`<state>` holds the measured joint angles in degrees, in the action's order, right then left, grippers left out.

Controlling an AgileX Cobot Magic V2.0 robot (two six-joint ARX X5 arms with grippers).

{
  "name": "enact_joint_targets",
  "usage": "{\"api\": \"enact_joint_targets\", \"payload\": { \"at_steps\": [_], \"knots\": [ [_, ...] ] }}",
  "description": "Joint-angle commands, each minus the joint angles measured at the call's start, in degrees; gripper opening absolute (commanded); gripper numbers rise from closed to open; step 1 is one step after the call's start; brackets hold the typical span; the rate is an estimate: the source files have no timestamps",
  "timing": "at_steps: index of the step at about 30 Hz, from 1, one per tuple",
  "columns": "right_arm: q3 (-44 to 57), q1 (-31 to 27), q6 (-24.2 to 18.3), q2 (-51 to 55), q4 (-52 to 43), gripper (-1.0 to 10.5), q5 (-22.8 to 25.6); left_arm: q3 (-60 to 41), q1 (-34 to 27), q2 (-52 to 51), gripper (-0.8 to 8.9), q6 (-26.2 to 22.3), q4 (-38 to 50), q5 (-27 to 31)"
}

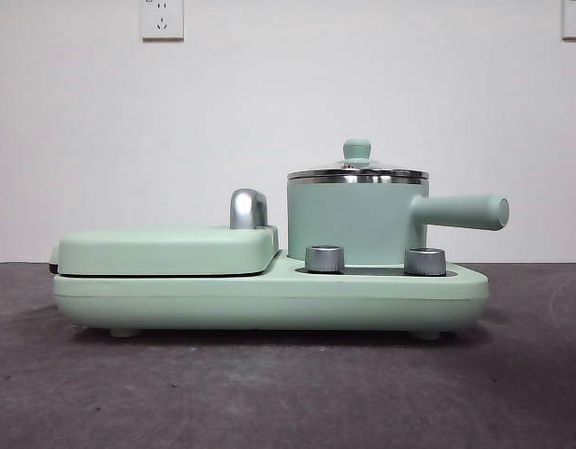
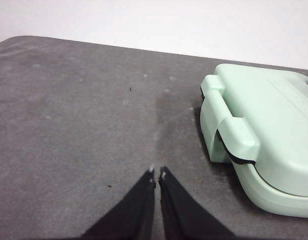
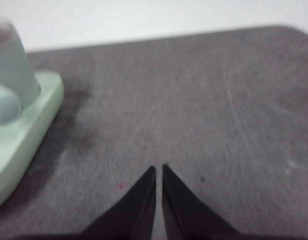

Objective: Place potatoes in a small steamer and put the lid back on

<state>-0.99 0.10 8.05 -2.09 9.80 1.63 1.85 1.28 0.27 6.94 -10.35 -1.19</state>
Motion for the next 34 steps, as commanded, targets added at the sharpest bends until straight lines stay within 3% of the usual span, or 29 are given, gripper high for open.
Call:
{"api": "enact_joint_targets", "payload": {
  "at_steps": [1, 8, 34],
  "knots": [
    [0.3, 0.8, -4.2, 1.2, 0.3, 0.2, -0.1, -1.1, 0.0, -0.1, 0.2, 0.2, -0.2, 0.2],
    [0.3, 1.7, -8.5, 1.9, 0.5, 0.2, -2.1, -1.1, 0.0, -0.1, 0.2, 0.2, -0.3, 0.2],
    [0.3, 1.6, -8.5, 1.9, -0.8, 0.2, -1.8, -1.1, 0.0, -0.1, 0.2, 0.2, -0.3, 0.2]
  ]
}}
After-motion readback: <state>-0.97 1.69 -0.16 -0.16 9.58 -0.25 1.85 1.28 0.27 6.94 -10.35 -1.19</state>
